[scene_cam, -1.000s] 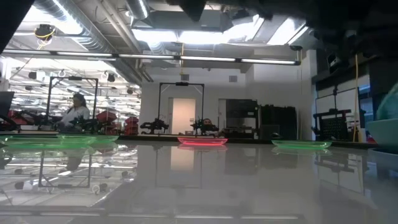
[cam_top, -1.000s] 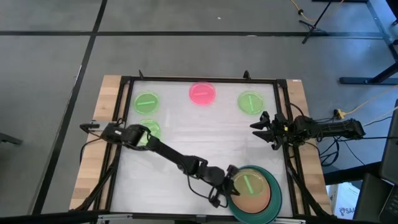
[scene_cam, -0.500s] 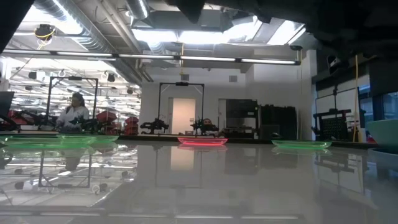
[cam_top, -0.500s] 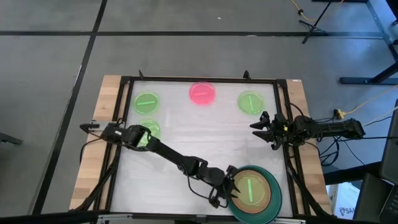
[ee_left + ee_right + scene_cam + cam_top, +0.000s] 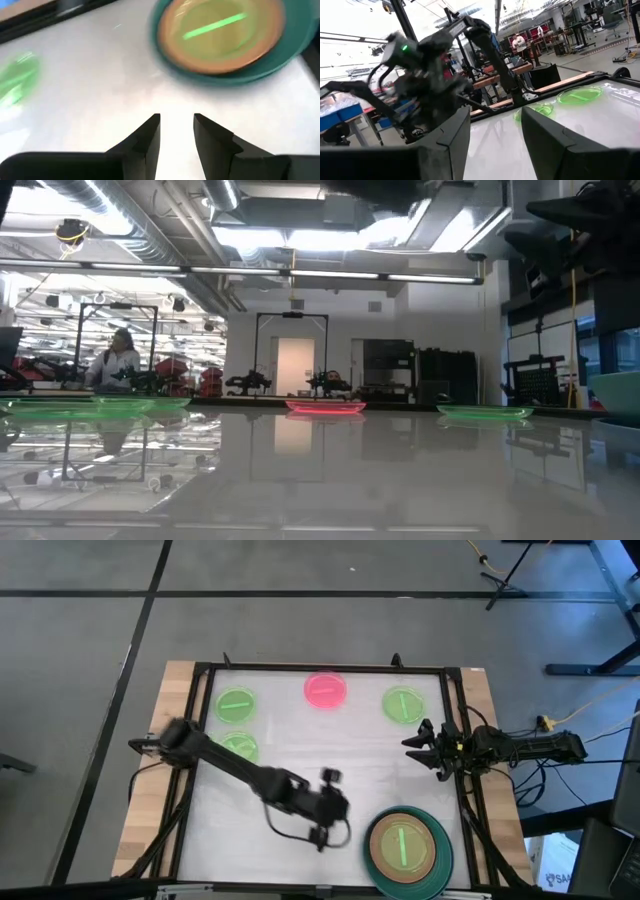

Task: Stack plastic plates
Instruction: Stack the light green plate on top of the light green plate

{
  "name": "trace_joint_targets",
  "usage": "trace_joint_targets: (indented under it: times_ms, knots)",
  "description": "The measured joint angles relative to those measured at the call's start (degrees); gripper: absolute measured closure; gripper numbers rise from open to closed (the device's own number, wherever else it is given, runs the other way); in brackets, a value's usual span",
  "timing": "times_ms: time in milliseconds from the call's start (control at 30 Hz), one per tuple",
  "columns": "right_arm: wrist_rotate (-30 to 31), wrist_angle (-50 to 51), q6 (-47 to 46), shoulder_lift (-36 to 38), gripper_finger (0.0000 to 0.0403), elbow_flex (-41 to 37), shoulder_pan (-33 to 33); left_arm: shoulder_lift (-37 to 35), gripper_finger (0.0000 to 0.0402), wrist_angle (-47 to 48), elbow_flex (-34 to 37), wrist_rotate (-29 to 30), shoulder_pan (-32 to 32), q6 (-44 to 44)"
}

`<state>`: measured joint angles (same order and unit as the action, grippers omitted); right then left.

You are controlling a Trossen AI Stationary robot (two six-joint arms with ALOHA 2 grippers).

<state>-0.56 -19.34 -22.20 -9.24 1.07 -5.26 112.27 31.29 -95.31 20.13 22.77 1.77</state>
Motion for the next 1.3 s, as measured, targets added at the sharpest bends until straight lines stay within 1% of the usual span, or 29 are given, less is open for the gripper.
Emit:
trace_joint_targets:
  times_ms: [67, 133, 267, 367, 433, 500, 567, 667, 733, 800, 900, 967, 1033, 1167, 1233, 1300]
  knots:
    - [0.0, 0.3, 0.0, 0.0, 0.0233, 0.0, 0.0, -5.6, 0.0290, 2.4, 5.2, 3.8, 0.2, 4.2]
    - [0.0, 0.5, -0.1, 0.0, 0.0233, 0.0, 0.0, -12.0, 0.0290, 4.8, 11.9, 7.1, 0.4, 10.0]
    - [0.0, 0.7, -0.1, 0.0, 0.0233, 0.0, 0.0, -26.3, 0.0290, 7.4, 27.3, 11.3, 0.7, 25.8]
    - [0.8, 0.6, 0.0, 0.0, 0.0233, 0.0, 0.0, -34.2, 0.0290, 7.5, 38.3, 10.7, 1.0, 38.9]
    - [1.8, 0.6, 0.0, 0.0, 0.0233, 0.0, 0.0, -37.9, 0.0290, 7.5, 44.3, 8.1, 1.0, 45.7]
    - [3.1, 0.6, 0.0, 0.0, 0.0233, 0.0, 0.0, -40.2, 0.0290, 7.4, 49.0, 5.9, 0.9, 50.7]
    - [3.8, 0.6, 0.0, 0.0, 0.0233, 0.0, 0.0, -40.8, 0.0290, 7.4, 53.1, 3.2, 0.3, 54.0]
    - [4.1, 0.6, 0.0, 0.0, 0.0233, 0.0, 0.0, -40.3, 0.0290, 7.2, 57.2, -0.1, -1.5, 56.2]
    - [4.1, 0.6, 0.1, 0.0, 0.0233, 0.0, 0.0, -39.2, 0.0290, 7.3, 59.0, -1.2, -2.9, 56.3]
    - [4.1, 0.6, 0.4, 0.0, 0.0233, 0.0, 0.0, -38.2, 0.0290, 7.3, 60.3, -1.0, -4.4, 56.3]
    - [4.1, 0.8, 1.4, 0.0, 0.0233, 0.0, 0.0, -36.8, 0.0290, 7.2, 61.4, 0.2, -6.0, 56.8]
    - [4.1, 1.3, 1.5, 0.0, 0.0233, 0.0, 0.0, -35.4, 0.0290, 6.2, 61.6, -0.3, -6.6, 57.7]
    - [4.1, 1.8, 1.5, 0.0, 0.0233, 0.0, 0.0, -34.1, 0.0290, 6.0, 61.6, -1.2, -6.8, 57.7]
    - [4.1, 2.5, 1.5, 0.0, 0.0233, 0.0, 0.0, -31.5, 0.0291, 6.2, 61.4, -0.6, -6.7, 57.6]
    - [4.1, 2.5, 1.4, 0.0, 0.0233, 0.0, 0.0, -30.7, 0.0300, 6.0, 61.3, -0.9, -6.7, 56.8]
    - [4.1, 2.4, 1.0, 0.0, 0.0233, 0.0, 0.0, -30.4, 0.0323, 5.8, 61.3, -1.0, -6.5, 56.2]
